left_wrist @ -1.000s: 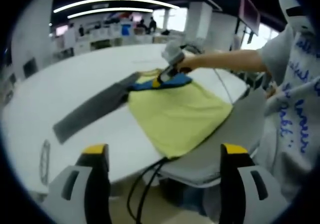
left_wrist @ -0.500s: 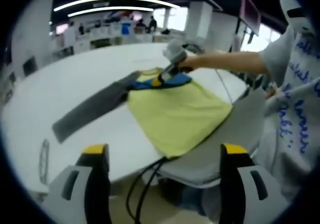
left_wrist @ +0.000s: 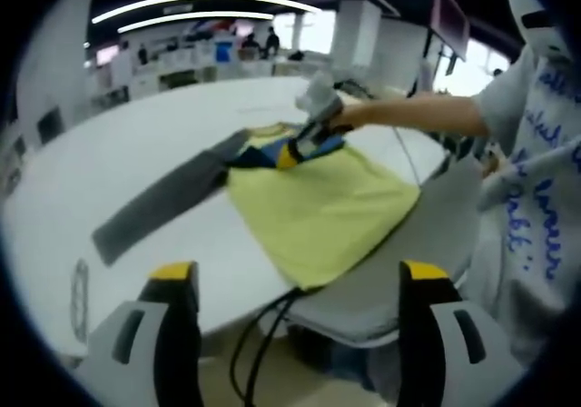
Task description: Fold the garment on the visible template until the final outline fits inside the template.
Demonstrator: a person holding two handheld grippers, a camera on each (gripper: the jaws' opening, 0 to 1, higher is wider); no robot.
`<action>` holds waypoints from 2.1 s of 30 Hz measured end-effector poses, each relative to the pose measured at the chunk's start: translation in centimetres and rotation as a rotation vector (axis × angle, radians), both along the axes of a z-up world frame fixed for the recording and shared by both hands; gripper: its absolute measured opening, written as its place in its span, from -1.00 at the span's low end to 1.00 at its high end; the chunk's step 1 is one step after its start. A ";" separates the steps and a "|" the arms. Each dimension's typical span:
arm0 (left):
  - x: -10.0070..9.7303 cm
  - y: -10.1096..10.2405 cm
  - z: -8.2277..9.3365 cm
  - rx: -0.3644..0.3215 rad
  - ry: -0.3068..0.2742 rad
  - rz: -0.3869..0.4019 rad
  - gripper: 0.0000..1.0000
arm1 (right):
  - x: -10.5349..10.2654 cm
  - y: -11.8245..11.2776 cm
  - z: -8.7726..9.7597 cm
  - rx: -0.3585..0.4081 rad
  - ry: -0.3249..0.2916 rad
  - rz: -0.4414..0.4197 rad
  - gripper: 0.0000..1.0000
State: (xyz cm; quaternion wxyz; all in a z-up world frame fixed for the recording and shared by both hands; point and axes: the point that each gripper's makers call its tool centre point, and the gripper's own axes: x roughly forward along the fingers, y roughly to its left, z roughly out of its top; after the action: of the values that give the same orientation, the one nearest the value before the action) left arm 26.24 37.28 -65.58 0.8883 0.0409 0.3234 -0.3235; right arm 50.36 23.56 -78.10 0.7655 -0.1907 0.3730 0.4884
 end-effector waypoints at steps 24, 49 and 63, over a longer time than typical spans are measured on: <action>0.4 -1.0 0.1 0.020 0.004 -0.028 0.74 | -0.3 -2.3 1.8 0.071 -0.049 -0.086 -0.45; 1.1 -2.2 0.5 0.029 -0.001 -0.067 0.73 | -1.7 -6.1 4.9 0.166 -0.062 -0.245 0.25; 1.3 -2.8 0.7 0.037 0.000 -0.088 0.72 | -3.8 -7.4 6.7 0.200 -0.053 -0.245 0.72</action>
State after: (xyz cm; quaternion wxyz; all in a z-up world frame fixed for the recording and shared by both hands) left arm 27.55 34.49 -64.91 0.8723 0.0714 0.3273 -0.3562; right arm 46.60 16.17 -71.44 0.8442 -0.0793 0.3226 0.4208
